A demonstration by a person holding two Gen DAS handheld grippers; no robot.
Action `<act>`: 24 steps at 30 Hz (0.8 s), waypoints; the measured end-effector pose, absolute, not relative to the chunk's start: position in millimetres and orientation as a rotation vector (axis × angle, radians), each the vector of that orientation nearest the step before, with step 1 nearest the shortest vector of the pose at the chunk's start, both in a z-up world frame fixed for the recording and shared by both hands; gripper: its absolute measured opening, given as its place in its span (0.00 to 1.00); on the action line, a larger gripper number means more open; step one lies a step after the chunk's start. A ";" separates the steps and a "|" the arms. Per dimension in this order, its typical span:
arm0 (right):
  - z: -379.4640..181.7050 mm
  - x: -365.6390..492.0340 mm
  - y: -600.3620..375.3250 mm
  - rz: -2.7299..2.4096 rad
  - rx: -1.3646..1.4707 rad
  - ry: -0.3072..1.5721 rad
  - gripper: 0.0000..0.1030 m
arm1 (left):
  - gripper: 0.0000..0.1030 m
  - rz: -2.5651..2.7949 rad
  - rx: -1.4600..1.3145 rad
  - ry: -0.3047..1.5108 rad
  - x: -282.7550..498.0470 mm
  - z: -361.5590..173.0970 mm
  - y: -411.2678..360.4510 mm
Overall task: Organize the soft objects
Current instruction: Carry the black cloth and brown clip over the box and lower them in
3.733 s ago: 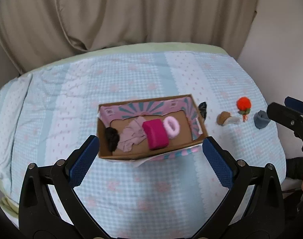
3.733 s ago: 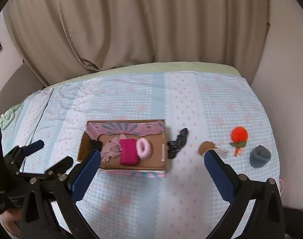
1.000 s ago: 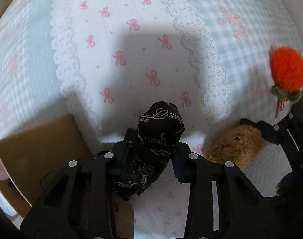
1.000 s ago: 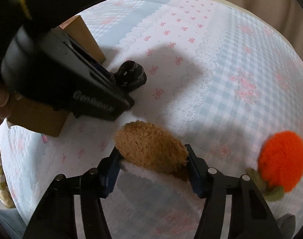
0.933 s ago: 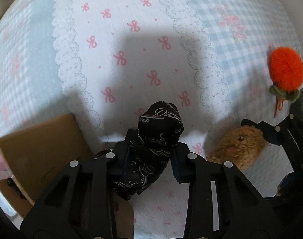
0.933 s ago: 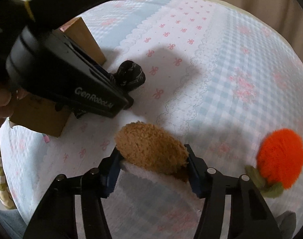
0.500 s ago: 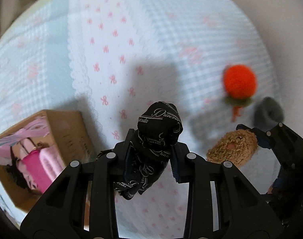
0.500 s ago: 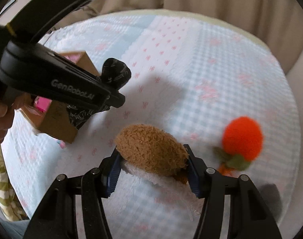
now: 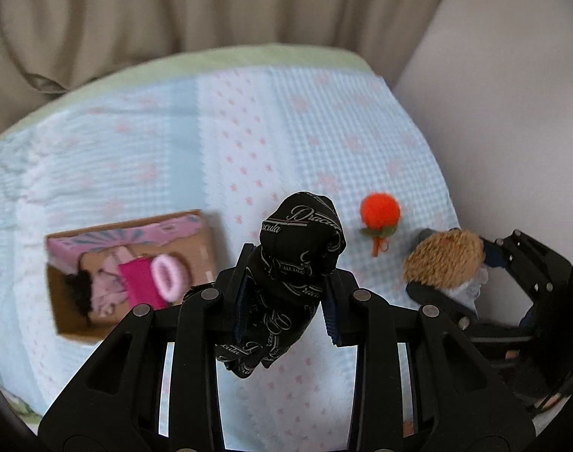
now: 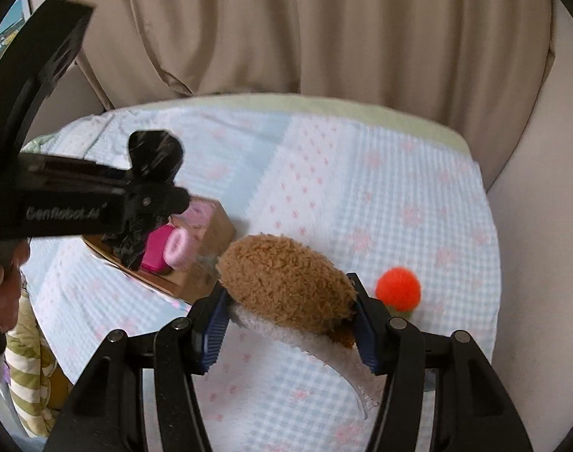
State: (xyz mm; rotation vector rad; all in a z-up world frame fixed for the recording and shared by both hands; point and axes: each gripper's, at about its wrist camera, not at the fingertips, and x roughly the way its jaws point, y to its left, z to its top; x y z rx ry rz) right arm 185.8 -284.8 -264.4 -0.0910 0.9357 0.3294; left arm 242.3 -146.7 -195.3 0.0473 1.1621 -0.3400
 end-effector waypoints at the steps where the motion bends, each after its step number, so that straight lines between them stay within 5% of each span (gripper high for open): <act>1: -255.5 183.5 -279.6 0.332 -0.090 0.927 0.52 | 0.28 -0.333 0.041 1.144 236.1 -184.8 -137.7; 11: -198.6 164.5 -191.2 0.355 -0.040 0.868 0.52 | 0.28 -0.258 -0.029 1.034 188.3 -130.2 -30.7; 24: -219.2 193.7 -52.8 0.309 0.088 0.932 0.52 | 0.28 -0.245 -0.064 1.059 202.7 -157.8 127.0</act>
